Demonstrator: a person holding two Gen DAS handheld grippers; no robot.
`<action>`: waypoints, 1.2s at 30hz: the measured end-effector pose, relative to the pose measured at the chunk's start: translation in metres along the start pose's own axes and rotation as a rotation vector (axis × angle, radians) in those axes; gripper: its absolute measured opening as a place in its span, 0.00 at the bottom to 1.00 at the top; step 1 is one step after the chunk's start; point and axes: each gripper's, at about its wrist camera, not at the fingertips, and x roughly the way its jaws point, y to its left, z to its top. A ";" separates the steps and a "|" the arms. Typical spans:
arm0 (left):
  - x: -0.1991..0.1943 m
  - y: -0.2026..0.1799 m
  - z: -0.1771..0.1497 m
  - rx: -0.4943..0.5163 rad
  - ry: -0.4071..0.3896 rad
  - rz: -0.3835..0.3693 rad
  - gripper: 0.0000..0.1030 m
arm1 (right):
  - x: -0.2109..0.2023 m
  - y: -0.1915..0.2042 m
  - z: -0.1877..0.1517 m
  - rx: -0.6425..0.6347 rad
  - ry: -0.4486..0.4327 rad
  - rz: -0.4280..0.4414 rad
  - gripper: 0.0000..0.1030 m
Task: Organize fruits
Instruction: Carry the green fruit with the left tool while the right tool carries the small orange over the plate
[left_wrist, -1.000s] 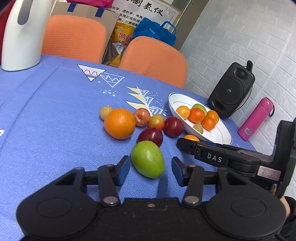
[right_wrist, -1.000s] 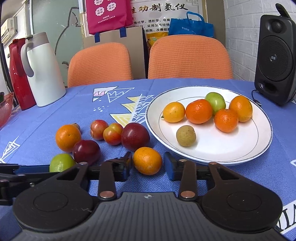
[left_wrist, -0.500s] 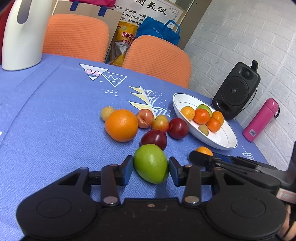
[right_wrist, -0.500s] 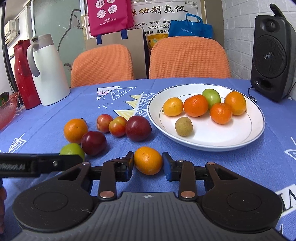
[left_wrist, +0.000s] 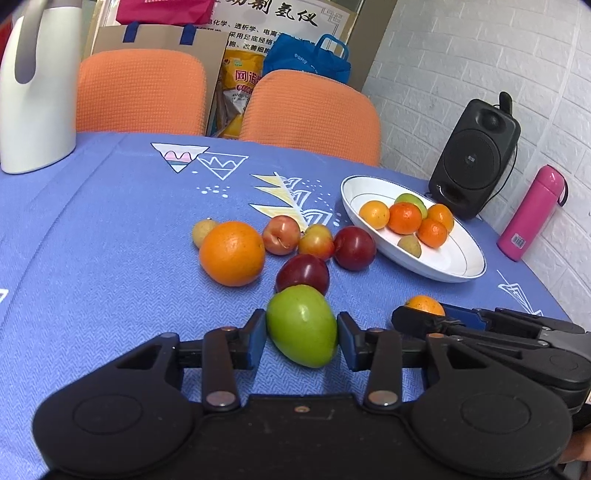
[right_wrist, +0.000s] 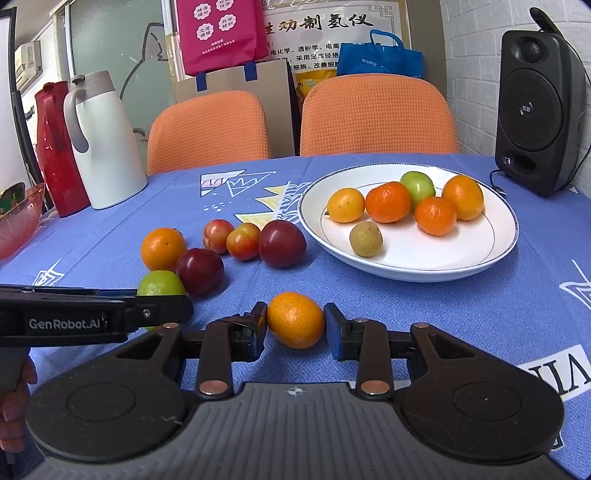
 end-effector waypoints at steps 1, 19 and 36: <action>-0.001 0.000 0.000 -0.002 0.003 0.001 0.38 | -0.001 0.000 -0.001 0.001 -0.002 -0.002 0.57; -0.017 -0.057 0.032 0.069 -0.040 -0.177 0.38 | -0.048 -0.039 0.014 0.031 -0.141 -0.094 0.57; 0.064 -0.077 0.083 0.082 0.040 -0.195 0.39 | -0.027 -0.077 0.033 0.042 -0.167 -0.158 0.57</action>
